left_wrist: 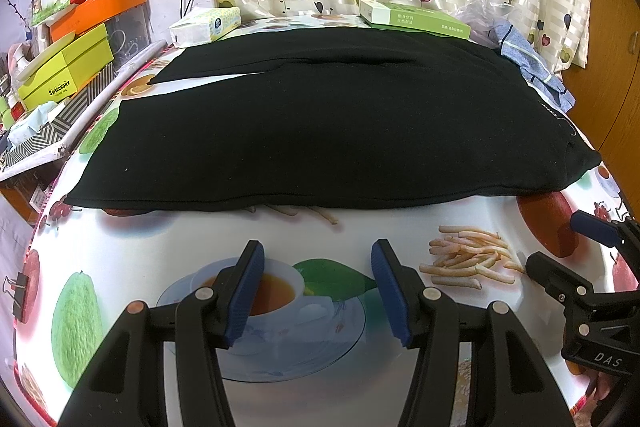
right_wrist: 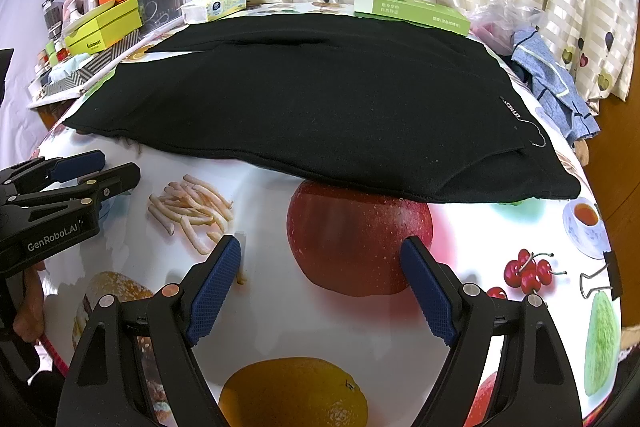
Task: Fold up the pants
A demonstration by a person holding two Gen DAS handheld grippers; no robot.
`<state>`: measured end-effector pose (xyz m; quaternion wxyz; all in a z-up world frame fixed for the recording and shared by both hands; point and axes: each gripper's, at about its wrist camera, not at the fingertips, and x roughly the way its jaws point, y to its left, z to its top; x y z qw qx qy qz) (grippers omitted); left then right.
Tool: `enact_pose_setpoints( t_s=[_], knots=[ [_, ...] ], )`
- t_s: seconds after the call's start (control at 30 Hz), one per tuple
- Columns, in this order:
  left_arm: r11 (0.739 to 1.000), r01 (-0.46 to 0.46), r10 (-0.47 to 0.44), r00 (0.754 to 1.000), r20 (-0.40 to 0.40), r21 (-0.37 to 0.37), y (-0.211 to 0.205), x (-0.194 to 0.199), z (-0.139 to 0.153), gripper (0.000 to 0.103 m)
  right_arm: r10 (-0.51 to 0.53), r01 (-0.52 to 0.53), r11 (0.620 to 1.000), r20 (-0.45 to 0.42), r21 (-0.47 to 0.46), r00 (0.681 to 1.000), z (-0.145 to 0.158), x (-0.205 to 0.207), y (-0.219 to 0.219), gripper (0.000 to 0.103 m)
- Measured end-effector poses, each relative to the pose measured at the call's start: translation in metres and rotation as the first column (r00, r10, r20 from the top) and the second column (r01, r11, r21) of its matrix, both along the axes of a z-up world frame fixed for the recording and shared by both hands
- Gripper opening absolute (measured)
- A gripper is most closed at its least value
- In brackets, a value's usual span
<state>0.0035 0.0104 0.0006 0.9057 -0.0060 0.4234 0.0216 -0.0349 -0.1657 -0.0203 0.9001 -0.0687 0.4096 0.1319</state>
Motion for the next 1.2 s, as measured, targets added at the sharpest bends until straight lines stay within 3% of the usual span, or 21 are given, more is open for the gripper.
enact_pose_setpoints(
  t_s=[1.2],
  knots=[
    [1.000,-0.002,0.002,1.000,0.002,0.002,-0.0008,-0.0011,-0.0015,0.059,0.017,-0.017,1.000,-0.004,-0.001,1.000,0.0007,0.0005,0.0006,0.082]
  ],
)
